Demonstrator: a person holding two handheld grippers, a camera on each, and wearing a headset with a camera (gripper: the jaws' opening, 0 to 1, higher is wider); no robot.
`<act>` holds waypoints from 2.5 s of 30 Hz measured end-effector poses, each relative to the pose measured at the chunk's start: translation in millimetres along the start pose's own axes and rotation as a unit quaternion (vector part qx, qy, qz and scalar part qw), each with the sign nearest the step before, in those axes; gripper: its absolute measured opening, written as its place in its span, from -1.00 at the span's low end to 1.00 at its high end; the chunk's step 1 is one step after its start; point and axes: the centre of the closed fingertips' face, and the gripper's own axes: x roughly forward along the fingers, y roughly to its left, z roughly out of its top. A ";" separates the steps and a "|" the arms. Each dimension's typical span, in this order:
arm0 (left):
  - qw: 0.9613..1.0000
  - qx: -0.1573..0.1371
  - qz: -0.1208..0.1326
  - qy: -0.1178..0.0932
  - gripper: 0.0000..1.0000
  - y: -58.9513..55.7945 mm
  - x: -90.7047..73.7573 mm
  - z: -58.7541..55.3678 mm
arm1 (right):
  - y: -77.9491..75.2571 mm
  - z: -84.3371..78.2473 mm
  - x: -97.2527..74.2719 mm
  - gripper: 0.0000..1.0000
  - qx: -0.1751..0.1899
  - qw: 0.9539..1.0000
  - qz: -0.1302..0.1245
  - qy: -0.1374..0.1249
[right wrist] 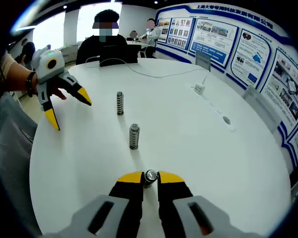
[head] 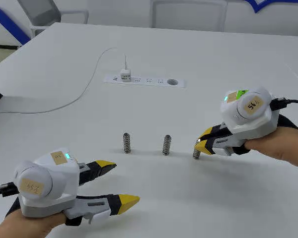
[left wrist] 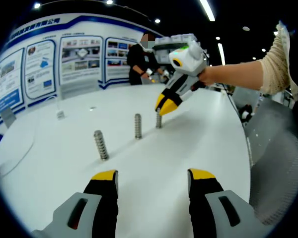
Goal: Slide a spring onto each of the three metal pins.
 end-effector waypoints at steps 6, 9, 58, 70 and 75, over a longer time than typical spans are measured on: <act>1.000 -0.001 0.000 0.000 0.15 0.1 0.1 -0.5 | -0.4 0.5 0.0 -0.76 0.002 1.000 -0.001 0.000; 1.000 -0.001 0.000 0.000 0.15 0.2 0.2 -0.4 | -0.2 0.8 0.2 -0.76 0.003 1.000 -0.001 0.000; 1.000 -0.006 0.022 -0.012 0.25 19.6 -9.0 6.9 | 18.6 -4.9 -48.7 -0.20 0.059 0.992 -0.026 -0.109; 0.999 -0.010 0.031 -0.014 0.27 23.9 -12.1 7.1 | 27.7 -11.4 -58.9 -0.06 0.068 0.990 -0.032 -0.118; 0.999 -0.011 0.032 -0.014 0.27 24.0 -13.0 7.3 | 33.1 -14.1 -59.7 0.01 0.073 0.989 -0.033 -0.123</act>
